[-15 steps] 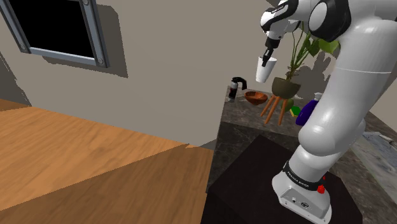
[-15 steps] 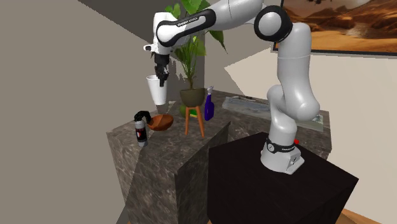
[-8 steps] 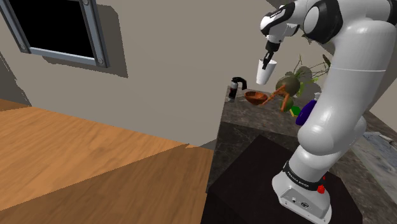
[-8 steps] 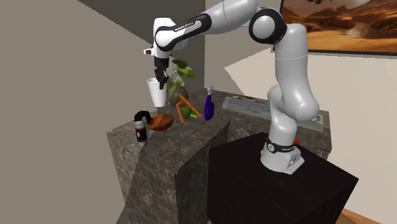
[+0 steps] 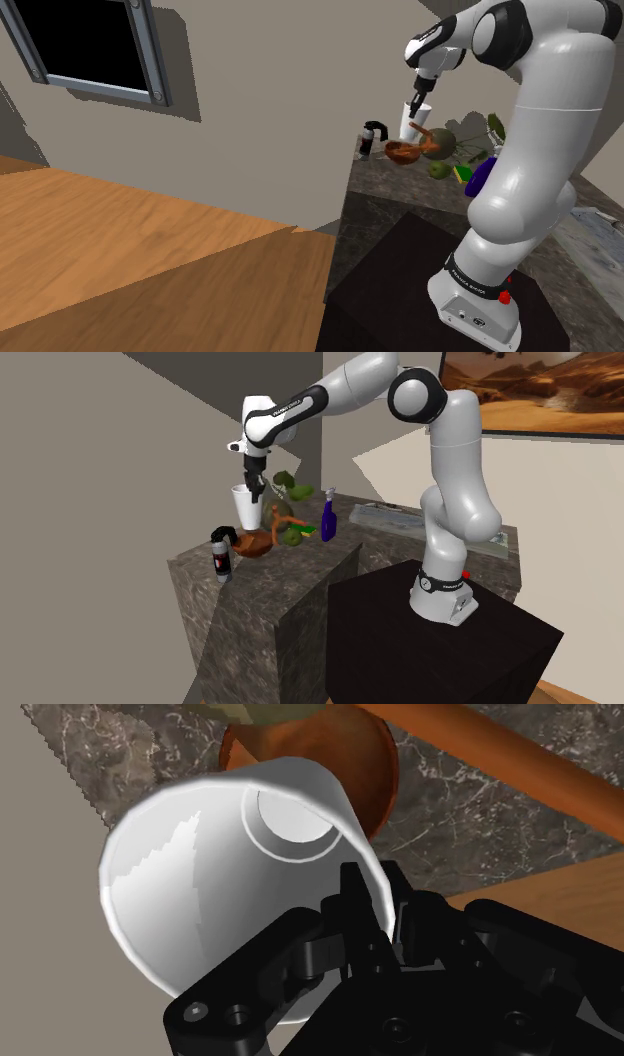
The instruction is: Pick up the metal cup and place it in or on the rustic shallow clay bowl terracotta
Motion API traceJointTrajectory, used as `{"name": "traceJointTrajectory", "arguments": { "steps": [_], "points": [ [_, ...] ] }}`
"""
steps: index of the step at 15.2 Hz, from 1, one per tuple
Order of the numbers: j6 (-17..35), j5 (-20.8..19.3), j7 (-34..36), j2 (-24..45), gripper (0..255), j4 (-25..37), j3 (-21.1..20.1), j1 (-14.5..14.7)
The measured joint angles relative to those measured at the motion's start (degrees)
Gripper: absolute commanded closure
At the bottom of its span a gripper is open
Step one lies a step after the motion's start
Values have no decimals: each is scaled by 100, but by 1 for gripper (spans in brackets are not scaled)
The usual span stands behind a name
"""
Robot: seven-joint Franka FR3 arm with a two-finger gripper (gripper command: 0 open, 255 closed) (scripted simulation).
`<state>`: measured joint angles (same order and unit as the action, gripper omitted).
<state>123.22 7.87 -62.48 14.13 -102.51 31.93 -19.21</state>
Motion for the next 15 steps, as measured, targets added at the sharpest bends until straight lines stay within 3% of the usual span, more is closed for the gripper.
{"name": "traceJointTrajectory", "arguments": {
  "steps": [10, 15],
  "points": [
    [675, 238, -147, 305, 255, -405, -87, -61],
    [727, 253, -159, 328, 255, -441, -89, -69]
  ]
}}
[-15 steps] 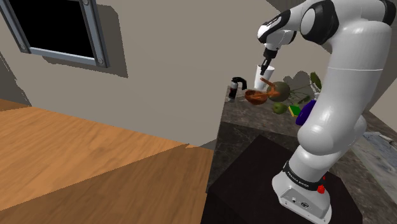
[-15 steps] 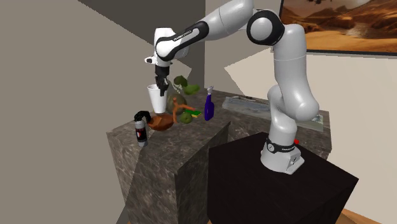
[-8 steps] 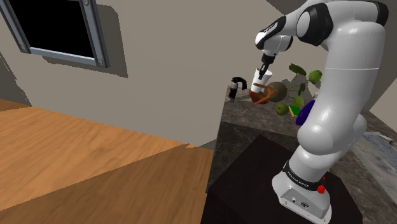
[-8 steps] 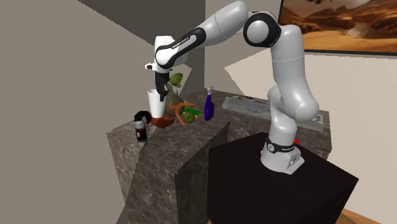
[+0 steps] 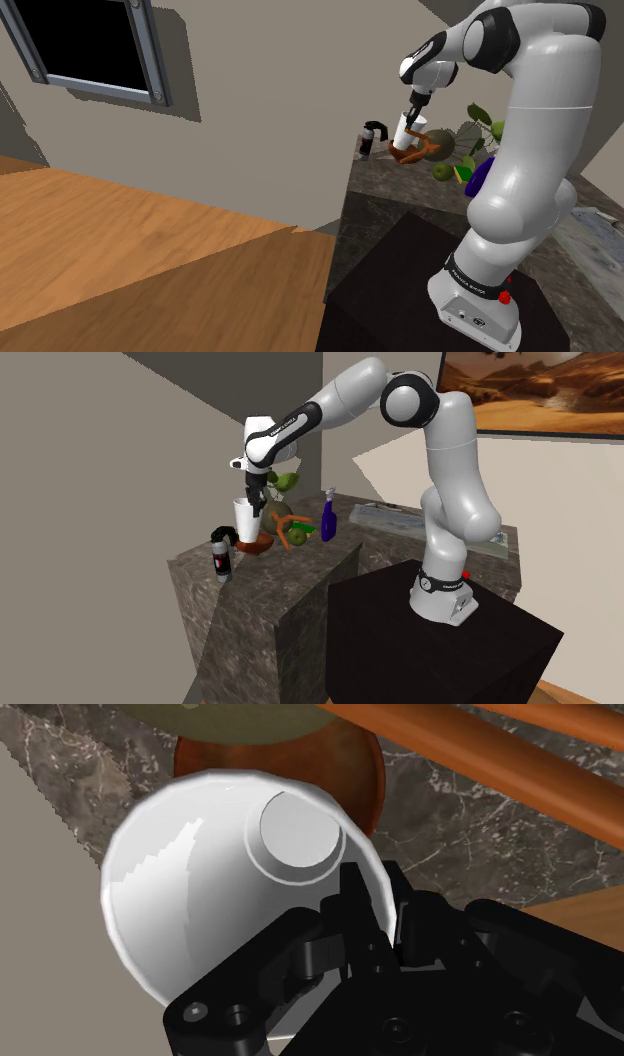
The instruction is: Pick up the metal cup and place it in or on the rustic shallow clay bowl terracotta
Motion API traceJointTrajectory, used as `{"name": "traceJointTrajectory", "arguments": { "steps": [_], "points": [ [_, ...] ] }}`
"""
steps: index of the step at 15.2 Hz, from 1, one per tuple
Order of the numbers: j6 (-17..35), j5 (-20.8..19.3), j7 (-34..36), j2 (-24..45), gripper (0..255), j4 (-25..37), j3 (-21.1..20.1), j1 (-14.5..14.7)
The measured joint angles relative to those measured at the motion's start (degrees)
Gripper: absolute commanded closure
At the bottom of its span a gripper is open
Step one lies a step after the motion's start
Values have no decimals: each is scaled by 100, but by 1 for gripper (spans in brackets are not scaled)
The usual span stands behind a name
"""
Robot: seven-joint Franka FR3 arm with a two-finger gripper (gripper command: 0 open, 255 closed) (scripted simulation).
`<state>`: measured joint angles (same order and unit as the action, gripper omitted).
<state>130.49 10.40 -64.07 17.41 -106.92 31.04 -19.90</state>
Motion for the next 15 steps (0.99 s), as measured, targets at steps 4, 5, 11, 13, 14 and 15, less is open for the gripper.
{"name": "traceJointTrajectory", "arguments": {
  "steps": [4, 5, 11, 13, 14, 15],
  "points": [
    [0, 5, -4, 6, 0, 4, -4, -1],
    [0, 6, -5, 7, 0, 5, -4, -1],
    [-335, -159, 106, -213, 0, 159, 57, 65],
    [-504, -275, 179, -389, 0, 179, 92, 115],
    [-535, -291, 189, -411, 0, 188, 96, 122],
    [-551, -298, 192, -421, 0, 195, 99, 123]
  ]
}}
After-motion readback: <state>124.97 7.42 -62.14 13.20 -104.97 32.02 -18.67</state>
